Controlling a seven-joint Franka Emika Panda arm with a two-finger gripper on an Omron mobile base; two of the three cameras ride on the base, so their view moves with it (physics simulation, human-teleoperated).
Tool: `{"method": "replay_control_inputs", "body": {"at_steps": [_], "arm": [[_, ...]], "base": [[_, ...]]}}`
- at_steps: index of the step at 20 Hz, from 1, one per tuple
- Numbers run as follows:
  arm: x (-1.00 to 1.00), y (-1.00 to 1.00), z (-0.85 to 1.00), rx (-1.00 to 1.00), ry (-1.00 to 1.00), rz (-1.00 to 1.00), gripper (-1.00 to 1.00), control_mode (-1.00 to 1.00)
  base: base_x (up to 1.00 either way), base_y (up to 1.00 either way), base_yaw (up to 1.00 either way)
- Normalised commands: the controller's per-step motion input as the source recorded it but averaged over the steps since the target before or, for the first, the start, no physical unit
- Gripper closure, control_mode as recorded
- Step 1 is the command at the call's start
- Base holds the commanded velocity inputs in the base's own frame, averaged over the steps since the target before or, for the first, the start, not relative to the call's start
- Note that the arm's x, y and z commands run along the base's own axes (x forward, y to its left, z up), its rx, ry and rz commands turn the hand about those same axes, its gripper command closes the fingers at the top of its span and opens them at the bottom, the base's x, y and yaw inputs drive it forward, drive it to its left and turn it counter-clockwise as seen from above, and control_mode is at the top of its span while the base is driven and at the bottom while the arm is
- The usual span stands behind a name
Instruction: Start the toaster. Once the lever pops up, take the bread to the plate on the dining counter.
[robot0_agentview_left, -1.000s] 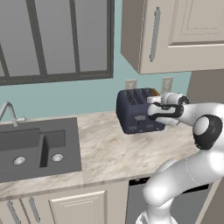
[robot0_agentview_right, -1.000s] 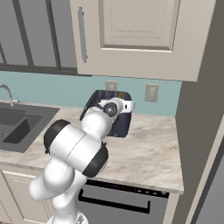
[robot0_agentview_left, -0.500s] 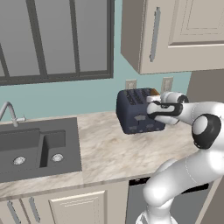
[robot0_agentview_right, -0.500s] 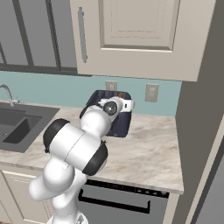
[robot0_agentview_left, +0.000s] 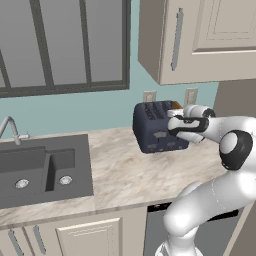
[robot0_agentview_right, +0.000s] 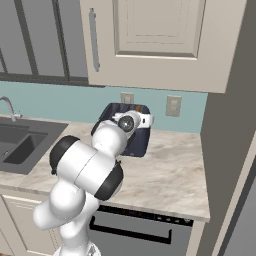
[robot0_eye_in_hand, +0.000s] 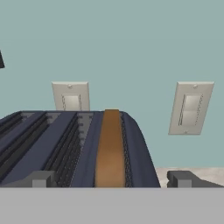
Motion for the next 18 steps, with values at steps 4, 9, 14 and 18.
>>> {"method": "replay_control_inputs", "body": {"at_steps": [4,9,14,18], "arm": [[0.0,0.0,0.0,0.0,0.0,0.0,-1.0,-1.0],[0.0,0.0,0.0,0.0,0.0,0.0,-1.0,-1.0],[0.05,0.0,0.0,0.0,0.0,0.0,1.0,-1.0],[0.04,0.0,0.0,0.0,0.0,0.0,1.0,-1.0]], "base": [[0.0,0.0,0.0],[0.0,0.0,0.0],[0.0,0.0,0.0],[0.0,0.0,0.0]]}}
